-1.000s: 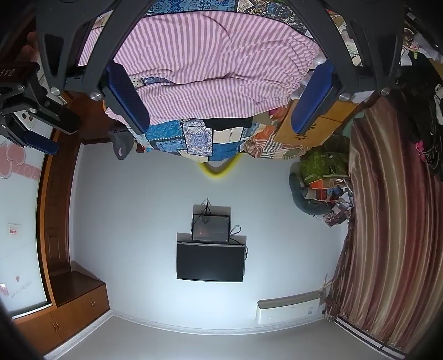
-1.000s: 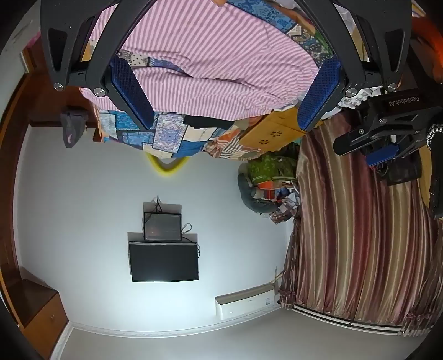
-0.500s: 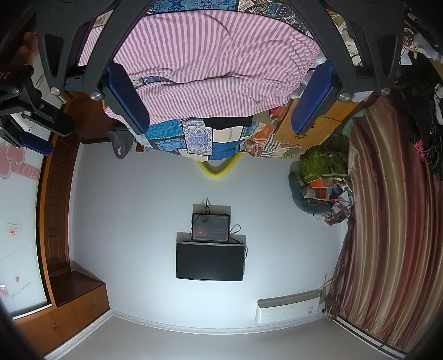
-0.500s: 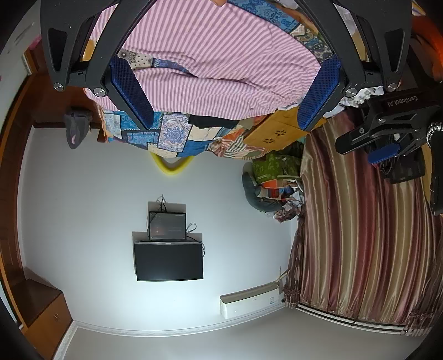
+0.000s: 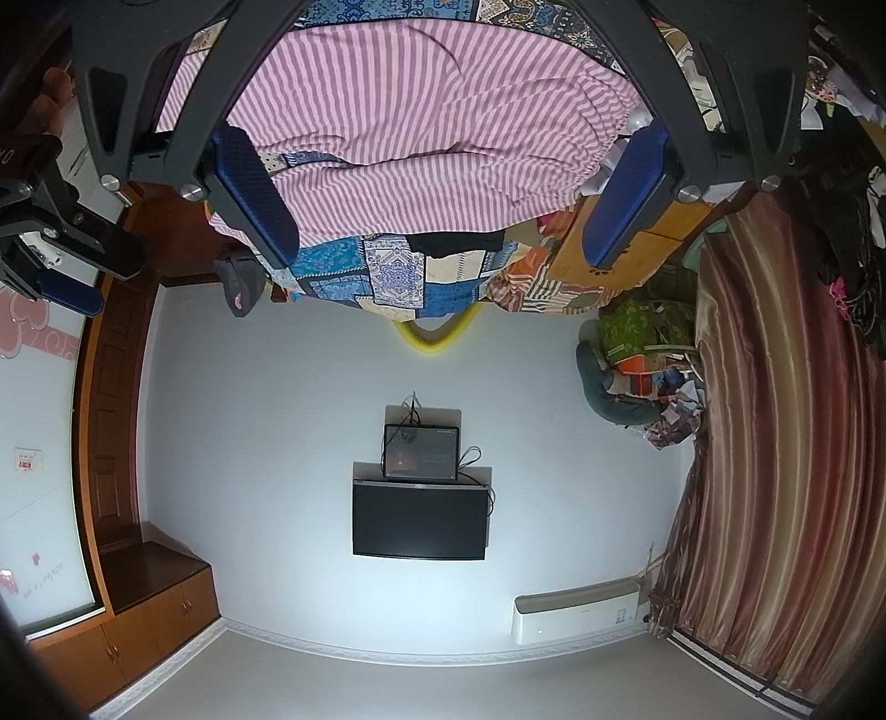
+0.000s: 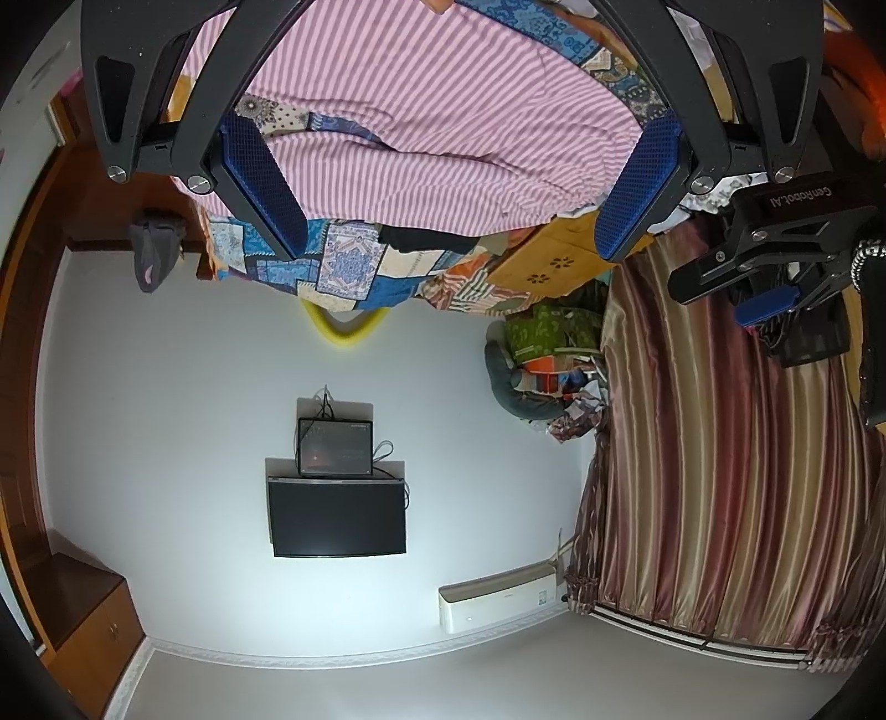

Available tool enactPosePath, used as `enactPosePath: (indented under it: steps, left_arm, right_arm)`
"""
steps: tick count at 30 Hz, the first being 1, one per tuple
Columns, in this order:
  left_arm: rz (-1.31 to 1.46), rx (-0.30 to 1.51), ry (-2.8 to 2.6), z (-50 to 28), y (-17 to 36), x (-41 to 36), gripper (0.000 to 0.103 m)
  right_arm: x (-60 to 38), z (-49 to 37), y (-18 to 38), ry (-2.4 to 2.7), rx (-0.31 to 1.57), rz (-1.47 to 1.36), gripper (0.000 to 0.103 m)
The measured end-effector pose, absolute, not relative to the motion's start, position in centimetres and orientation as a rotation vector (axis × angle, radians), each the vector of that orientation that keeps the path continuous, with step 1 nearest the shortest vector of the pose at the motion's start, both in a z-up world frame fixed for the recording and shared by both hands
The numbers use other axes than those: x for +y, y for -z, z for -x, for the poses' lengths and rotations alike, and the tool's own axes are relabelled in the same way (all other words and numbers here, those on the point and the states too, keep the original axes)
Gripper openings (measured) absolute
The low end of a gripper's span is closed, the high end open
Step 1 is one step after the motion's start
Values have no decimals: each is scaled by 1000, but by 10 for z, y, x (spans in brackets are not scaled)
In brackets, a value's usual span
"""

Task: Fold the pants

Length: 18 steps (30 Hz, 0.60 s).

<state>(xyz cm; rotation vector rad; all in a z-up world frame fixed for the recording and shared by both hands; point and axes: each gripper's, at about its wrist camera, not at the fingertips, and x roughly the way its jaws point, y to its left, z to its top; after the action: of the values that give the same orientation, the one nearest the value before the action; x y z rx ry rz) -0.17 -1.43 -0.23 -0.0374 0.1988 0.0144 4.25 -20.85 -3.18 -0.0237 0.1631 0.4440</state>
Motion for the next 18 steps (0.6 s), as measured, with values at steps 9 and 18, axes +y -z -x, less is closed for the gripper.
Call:
enactPosePath:
  steps: [9, 18]
  left_arm:
    - [35, 208, -9, 1, 0, -12, 103]
    - [32, 209, -14, -1, 0, -11, 103]
  right_arm:
    - [-208, -42, 32, -452, 164, 22, 103]
    - [-207, -43, 29, -450, 163, 31, 103]
